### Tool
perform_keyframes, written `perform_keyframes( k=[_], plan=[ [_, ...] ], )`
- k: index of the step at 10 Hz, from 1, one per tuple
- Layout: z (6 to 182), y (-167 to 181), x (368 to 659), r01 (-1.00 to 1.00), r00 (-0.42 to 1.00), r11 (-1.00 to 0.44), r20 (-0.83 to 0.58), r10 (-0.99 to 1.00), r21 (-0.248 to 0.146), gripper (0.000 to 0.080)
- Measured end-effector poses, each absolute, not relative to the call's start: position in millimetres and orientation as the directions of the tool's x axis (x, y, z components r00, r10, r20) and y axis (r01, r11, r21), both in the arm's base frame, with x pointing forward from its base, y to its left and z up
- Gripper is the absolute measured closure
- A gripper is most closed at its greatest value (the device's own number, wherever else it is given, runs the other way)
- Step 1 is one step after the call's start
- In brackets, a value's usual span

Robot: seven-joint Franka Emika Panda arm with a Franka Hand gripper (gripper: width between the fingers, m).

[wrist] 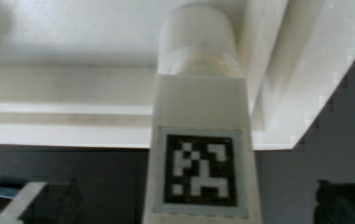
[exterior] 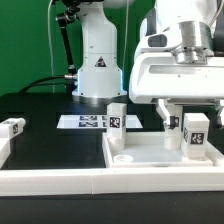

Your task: Assemble square table

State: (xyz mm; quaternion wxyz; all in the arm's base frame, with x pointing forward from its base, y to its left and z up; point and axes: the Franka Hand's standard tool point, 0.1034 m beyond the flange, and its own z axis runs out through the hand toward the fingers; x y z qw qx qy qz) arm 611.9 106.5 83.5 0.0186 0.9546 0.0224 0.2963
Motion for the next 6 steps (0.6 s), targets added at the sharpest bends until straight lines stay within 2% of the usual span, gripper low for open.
perform_keyframes(
  k=[4, 6],
  plan=[
    [93.8, 104.2, 616.3, 0.03, 0.844, -0.999, 0.534, 0.047, 0.04, 0.0151],
    [85.9, 99.3, 615.5, 0.019, 0.932, -0.999, 0.362, 0.027, 0.027, 0.0151]
  ],
)
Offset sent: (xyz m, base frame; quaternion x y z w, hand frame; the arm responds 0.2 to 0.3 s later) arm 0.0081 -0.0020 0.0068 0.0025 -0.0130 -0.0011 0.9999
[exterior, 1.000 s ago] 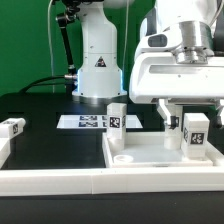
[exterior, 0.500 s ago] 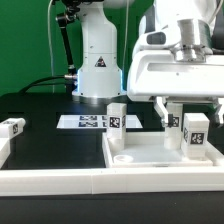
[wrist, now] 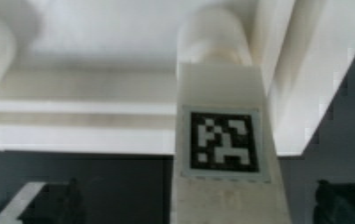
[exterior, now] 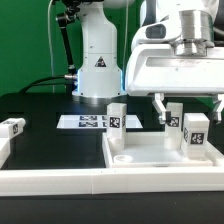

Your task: Assemble square table

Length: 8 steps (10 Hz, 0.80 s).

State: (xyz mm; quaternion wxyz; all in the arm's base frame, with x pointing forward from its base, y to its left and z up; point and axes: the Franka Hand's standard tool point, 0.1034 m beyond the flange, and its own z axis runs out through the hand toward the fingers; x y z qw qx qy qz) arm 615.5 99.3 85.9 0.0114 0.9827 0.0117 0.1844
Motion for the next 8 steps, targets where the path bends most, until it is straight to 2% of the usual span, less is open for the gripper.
perform_keyframes(
  k=[3, 8],
  plan=[
    [85.3, 96.4, 614.6, 0.002, 0.987, -1.0, 0.162, 0.004, 0.008, 0.0151],
    [81.6, 114.8, 614.4, -0.029, 0.991, -0.999, 0.133, -0.031, -0.017, 0.0151]
  ],
)
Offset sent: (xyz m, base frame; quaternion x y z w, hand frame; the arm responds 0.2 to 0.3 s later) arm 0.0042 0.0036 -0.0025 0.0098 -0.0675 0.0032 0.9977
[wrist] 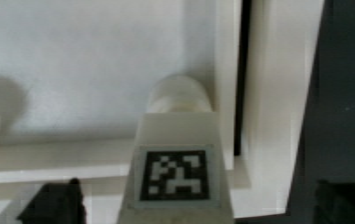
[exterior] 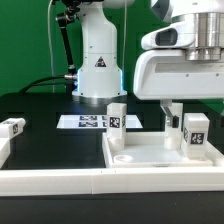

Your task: Assemble square table

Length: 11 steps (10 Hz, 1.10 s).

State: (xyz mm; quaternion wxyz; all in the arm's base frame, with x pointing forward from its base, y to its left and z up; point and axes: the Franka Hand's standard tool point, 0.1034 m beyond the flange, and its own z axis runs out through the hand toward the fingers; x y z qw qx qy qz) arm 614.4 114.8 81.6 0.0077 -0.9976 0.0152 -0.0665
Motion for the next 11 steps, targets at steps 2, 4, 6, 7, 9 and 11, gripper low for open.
perform_keyframes(
  k=[2, 4, 6, 7, 9, 11],
  plan=[
    [82.2, 108.1, 616.6, -0.036, 0.99, -0.999, 0.135, -0.038, -0.015, 0.0151],
    [82.9, 107.4, 617.6, -0.037, 0.99, -0.999, 0.134, -0.039, -0.015, 0.0151],
    [90.6, 104.1, 626.9, -0.049, 0.989, -0.998, 0.138, -0.052, -0.025, 0.0151],
    [93.6, 98.9, 631.2, -0.068, 0.987, -0.997, 0.141, -0.073, -0.036, 0.0151],
    [94.7, 91.4, 635.1, -0.102, 0.983, -0.993, 0.147, -0.11, -0.061, 0.0151],
    [92.7, 92.0, 633.8, -0.106, 0.983, -0.993, 0.143, -0.114, -0.06, 0.0151]
  ],
)
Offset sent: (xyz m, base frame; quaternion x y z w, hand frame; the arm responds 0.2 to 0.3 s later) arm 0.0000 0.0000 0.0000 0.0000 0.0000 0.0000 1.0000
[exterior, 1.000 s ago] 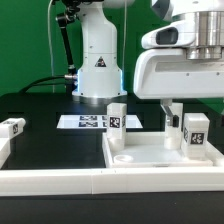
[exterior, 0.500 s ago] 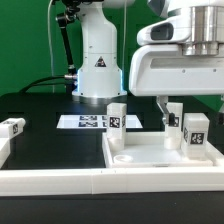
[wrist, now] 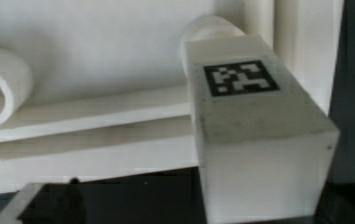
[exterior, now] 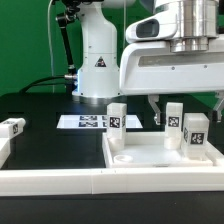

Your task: Assemble square table

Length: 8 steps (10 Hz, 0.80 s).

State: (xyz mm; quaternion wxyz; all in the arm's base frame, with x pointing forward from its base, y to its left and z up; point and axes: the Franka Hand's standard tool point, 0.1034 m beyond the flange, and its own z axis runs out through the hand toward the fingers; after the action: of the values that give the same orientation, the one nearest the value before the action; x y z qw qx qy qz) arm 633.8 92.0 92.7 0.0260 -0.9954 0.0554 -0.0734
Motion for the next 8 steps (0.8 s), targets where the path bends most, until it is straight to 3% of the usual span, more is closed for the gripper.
perform_keyframes(
  k=[8],
  plan=[
    [86.8, 110.3, 626.5, -0.112, 0.984, -0.991, 0.129, -0.12, -0.067, 0.0151]
  ],
)
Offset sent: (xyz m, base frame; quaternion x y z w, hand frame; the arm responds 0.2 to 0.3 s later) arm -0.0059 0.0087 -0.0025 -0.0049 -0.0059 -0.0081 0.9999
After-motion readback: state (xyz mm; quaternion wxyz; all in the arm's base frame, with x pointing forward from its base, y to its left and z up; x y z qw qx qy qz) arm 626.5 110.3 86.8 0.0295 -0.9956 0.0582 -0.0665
